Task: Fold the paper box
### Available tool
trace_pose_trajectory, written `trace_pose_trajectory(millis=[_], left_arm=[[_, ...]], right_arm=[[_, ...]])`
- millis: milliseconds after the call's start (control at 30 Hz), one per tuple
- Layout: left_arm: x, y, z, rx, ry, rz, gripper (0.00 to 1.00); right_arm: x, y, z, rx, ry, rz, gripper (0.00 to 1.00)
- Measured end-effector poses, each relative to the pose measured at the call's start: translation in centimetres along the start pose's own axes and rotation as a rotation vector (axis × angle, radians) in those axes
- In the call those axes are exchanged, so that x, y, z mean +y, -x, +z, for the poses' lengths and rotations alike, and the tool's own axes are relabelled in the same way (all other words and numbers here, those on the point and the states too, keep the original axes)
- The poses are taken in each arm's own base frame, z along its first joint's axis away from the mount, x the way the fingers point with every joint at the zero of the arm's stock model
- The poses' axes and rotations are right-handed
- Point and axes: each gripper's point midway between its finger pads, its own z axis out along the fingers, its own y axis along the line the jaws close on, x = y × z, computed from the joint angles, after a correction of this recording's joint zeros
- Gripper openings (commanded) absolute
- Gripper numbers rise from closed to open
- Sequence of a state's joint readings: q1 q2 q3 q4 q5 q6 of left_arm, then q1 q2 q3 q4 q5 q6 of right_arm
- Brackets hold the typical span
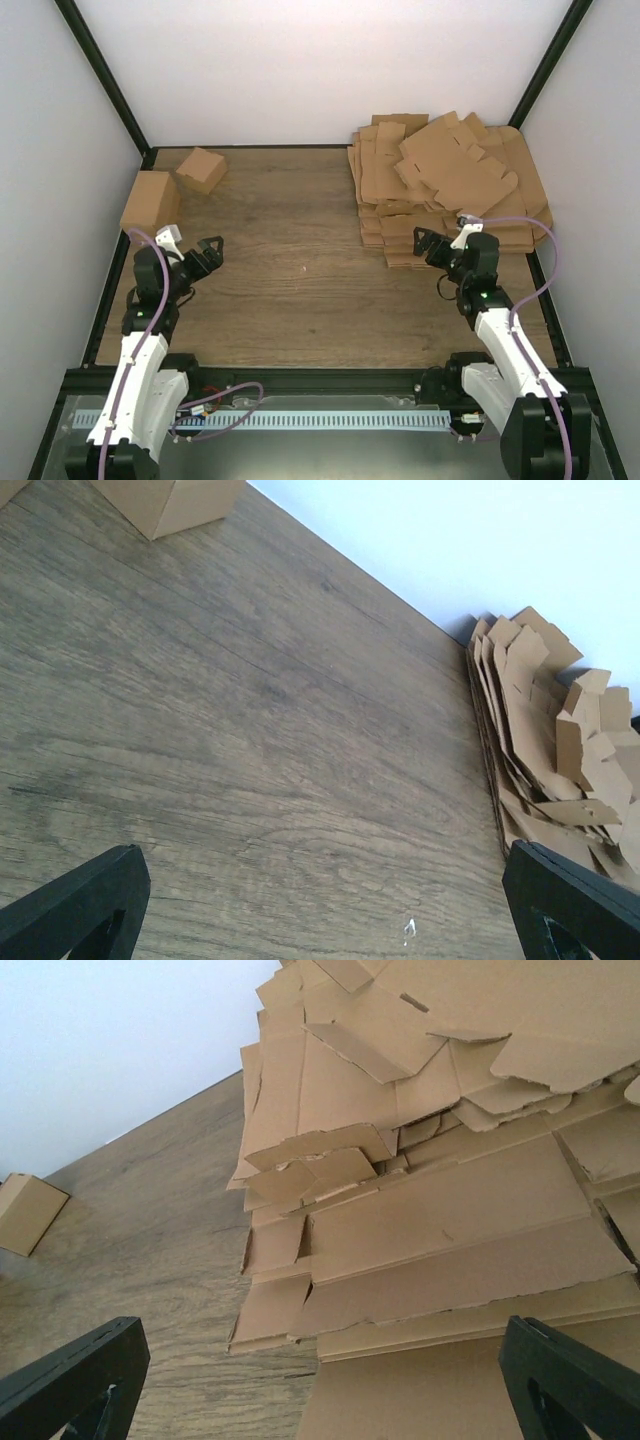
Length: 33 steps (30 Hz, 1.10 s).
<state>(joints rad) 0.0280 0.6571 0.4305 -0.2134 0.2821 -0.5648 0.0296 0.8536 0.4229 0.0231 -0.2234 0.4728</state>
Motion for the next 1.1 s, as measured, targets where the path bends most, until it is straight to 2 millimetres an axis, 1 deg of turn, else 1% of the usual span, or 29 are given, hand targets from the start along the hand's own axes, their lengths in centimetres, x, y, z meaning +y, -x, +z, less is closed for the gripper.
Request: trace_pose_trajectory(millis=[167, 267, 367, 500, 600, 733, 900, 1000, 1100], left_arm=[[-0.2, -0.2, 0.0, 0.009, -0.012, 0.001, 1.00], [-0.3, -0.3, 0.1, 0.017, -0.019, 0.000, 1.00], [-0.5, -0.6, 0.2, 0.029, -0.036, -0.004, 1.00], [-1.1, -1.1, 0.8, 0.062, -0.084, -0.011, 1.00], [-1.6, -1.5, 1.3, 0.090, -0.119, -0.014, 1.00], [-2.3, -1.7, 1.6, 0.111, -0.167, -0.012, 1.00], [-2.9, -2.0, 2.0, 0.136, -0.208, -0.017, 1.00], [-2.9, -2.3, 2.2, 0.151, -0.215, -0.020, 1.00], [-3.0, -2.5, 2.2, 0.161, -0.222, -0.021, 1.00]], right_arm=[[-0.6, -0.7, 0.7, 0.036, -0.018, 0.009, 1.00], [-0.7, -0.8, 1.4, 0.057, -0.028, 0.013, 1.00], [-0.3, 0.1, 2.4, 0.072, -0.024, 0.013, 1.00], [0.9, 2.0, 4.8, 0.095, 0.016, 0.012, 1.00], [1.5, 3.2, 7.3, 0.122, 0.037, 0.010, 0.99], [1.7, 4.6, 11.8, 0.162, 0.030, -0.016, 0.94], [0.8, 6.5, 17.8, 0.191, -0.026, -0.092, 0.93], [0.0, 6.6, 20.8, 0.214, -0.060, -0.152, 0.91], [-1.1, 5.4, 23.6, 0.273, -0.102, -0.217, 0.86]])
